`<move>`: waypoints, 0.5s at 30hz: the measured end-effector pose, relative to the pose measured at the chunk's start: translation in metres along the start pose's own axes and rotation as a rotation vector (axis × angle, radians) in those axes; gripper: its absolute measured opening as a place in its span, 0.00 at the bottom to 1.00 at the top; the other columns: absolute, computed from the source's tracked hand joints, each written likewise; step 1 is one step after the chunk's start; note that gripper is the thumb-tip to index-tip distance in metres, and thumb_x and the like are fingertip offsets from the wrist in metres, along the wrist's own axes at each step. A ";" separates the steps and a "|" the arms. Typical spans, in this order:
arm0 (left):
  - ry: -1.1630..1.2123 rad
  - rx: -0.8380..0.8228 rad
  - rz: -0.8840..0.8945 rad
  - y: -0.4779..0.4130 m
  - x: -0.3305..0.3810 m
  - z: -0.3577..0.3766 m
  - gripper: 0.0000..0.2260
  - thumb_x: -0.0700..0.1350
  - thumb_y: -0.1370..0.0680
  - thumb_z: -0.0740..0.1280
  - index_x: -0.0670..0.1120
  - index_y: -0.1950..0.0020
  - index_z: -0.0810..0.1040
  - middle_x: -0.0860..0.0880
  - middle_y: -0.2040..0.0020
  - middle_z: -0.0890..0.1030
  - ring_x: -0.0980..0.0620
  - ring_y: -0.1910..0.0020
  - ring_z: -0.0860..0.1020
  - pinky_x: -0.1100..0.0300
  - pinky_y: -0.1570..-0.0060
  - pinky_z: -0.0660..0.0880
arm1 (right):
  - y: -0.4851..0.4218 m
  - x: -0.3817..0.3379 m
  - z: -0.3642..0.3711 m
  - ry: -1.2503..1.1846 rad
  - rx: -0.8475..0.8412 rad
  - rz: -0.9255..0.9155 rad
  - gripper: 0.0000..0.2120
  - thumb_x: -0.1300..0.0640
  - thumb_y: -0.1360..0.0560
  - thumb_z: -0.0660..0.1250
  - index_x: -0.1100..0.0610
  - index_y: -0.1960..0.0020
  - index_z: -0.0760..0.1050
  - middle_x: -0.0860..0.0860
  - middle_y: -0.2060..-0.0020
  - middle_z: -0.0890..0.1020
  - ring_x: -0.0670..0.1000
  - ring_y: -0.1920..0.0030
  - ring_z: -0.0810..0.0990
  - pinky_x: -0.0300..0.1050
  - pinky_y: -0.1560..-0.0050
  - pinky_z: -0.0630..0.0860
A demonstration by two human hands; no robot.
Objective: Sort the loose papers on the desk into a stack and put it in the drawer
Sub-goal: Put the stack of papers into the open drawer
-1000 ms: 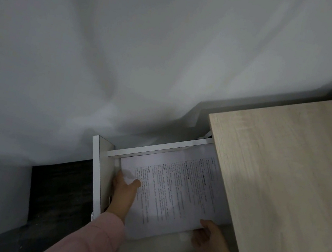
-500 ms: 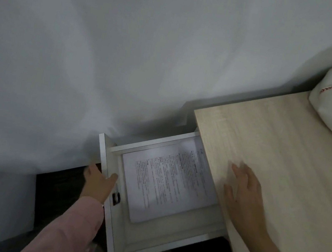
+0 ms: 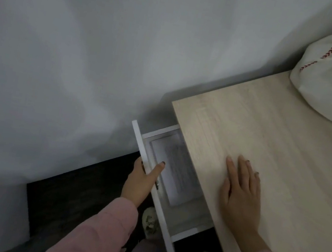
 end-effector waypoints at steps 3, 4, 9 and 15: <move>0.030 -0.107 0.047 -0.001 0.016 0.040 0.26 0.56 0.26 0.65 0.53 0.30 0.62 0.57 0.44 0.74 0.63 0.49 0.74 0.61 0.46 0.71 | 0.001 0.003 0.001 -0.005 -0.022 -0.002 0.25 0.55 0.24 0.50 0.54 0.28 0.64 0.57 0.28 0.66 0.52 0.27 0.57 0.48 0.25 0.47; 0.035 -0.144 0.054 -0.002 0.021 0.052 0.26 0.55 0.25 0.65 0.53 0.29 0.62 0.57 0.42 0.74 0.64 0.50 0.73 0.62 0.45 0.70 | 0.001 0.004 0.002 0.000 -0.034 0.001 0.26 0.54 0.25 0.50 0.54 0.27 0.63 0.56 0.28 0.65 0.51 0.26 0.56 0.48 0.25 0.46; 0.061 -0.215 0.025 -0.010 0.035 0.089 0.25 0.52 0.24 0.65 0.50 0.29 0.63 0.55 0.36 0.72 0.56 0.39 0.71 0.60 0.37 0.66 | -0.003 0.007 0.001 0.002 -0.020 0.016 0.26 0.54 0.26 0.52 0.53 0.28 0.64 0.56 0.28 0.66 0.52 0.27 0.59 0.50 0.26 0.50; 0.075 -0.238 0.012 -0.014 0.033 0.098 0.24 0.50 0.23 0.65 0.49 0.29 0.65 0.51 0.35 0.74 0.53 0.39 0.74 0.57 0.36 0.69 | -0.005 0.009 0.002 -0.011 -0.053 0.044 0.28 0.54 0.27 0.52 0.53 0.27 0.62 0.55 0.27 0.64 0.52 0.26 0.57 0.50 0.26 0.49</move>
Point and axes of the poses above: each hand's wrist, its own y-axis away from the middle knuckle, its own z-axis out of the palm, x = y × z, the point moved 5 cm from there along -y, towards the middle knuckle
